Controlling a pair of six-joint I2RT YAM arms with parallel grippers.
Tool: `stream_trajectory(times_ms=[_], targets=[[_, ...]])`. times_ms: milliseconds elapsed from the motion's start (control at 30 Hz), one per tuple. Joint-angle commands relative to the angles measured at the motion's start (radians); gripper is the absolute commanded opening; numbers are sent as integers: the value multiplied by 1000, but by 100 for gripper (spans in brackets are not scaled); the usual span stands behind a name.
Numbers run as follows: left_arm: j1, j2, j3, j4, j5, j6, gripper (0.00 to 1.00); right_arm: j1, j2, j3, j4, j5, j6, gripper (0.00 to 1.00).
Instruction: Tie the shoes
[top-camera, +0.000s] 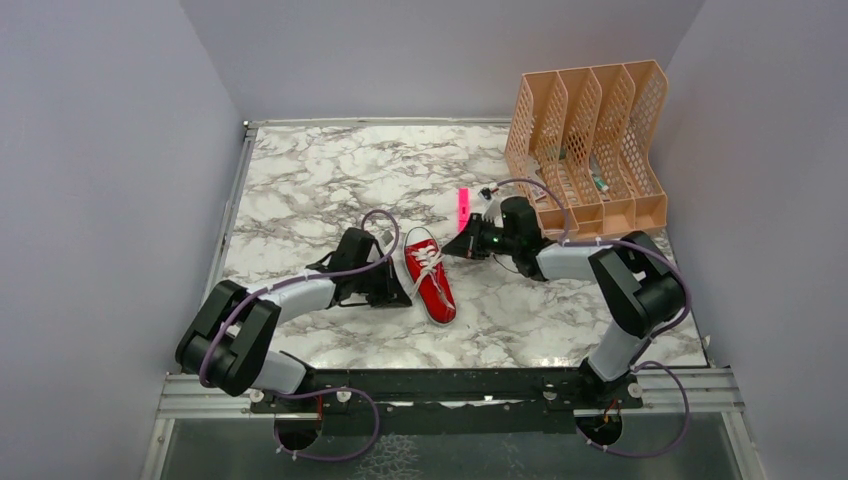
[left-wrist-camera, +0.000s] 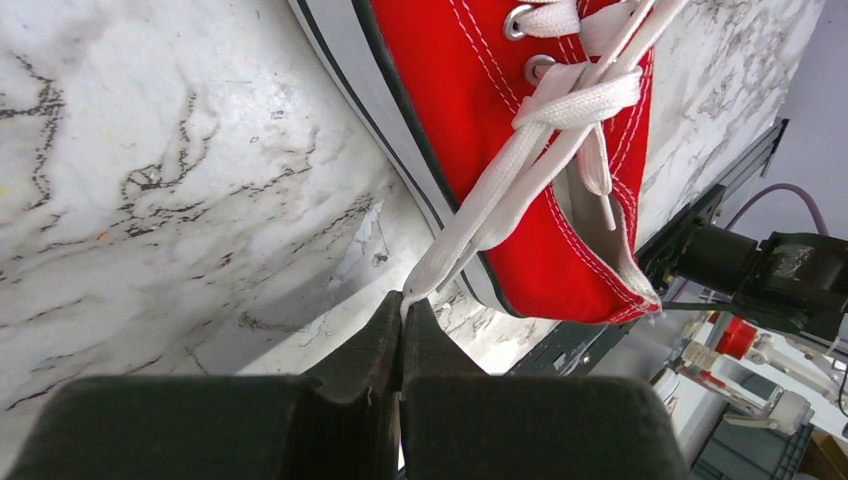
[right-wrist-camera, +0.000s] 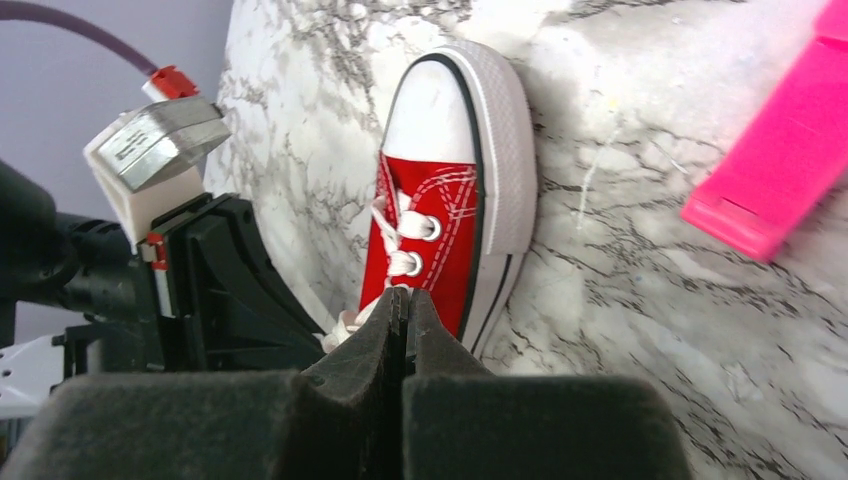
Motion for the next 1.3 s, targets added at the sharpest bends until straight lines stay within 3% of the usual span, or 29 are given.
stream_trajectory(times_ms=[0, 300, 567, 700, 767, 833, 867, 900, 933, 967, 1033, 1100, 1167, 1267], targets=[[-4, -27, -17, 19, -30, -41, 0, -10, -37, -22, -29, 117, 9, 1], [3, -13, 2, -77, -117, -26, 0, -44, -31, -25, -47, 150, -11, 1], [9, 16, 26, -83, -109, -9, 0, -49, -11, -18, -36, 78, -48, 1], [10, 40, 89, -202, -187, 18, 0, -49, 9, 37, -97, 14, -152, 1], [10, 51, 130, -272, -238, 30, 12, -47, 18, 98, -196, -14, -231, 8], [10, 40, 160, -322, -273, 34, 26, -47, 6, 137, -282, -16, -293, 23], [10, 24, 169, -338, -290, 34, 39, -46, -7, 156, -332, -4, -318, 29], [10, 7, 177, -352, -302, 33, 46, -46, -23, 171, -383, 15, -342, 35], [10, -11, 185, -368, -312, 34, 49, -46, -45, 184, -432, 42, -365, 41], [10, -31, 192, -382, -323, 34, 53, -46, -60, 203, -496, 60, -392, 49], [10, -66, 202, -408, -333, 31, 79, -42, -88, 243, -617, 84, -441, 73], [8, -97, 211, -427, -336, 25, 92, -38, -126, 248, -677, 97, -469, 84], [6, -118, 223, -422, -306, 30, 90, -27, -164, 241, -705, 97, -491, 84], [-2, -103, 247, -363, -202, 57, 72, 3, -188, 236, -735, 73, -491, 76]])
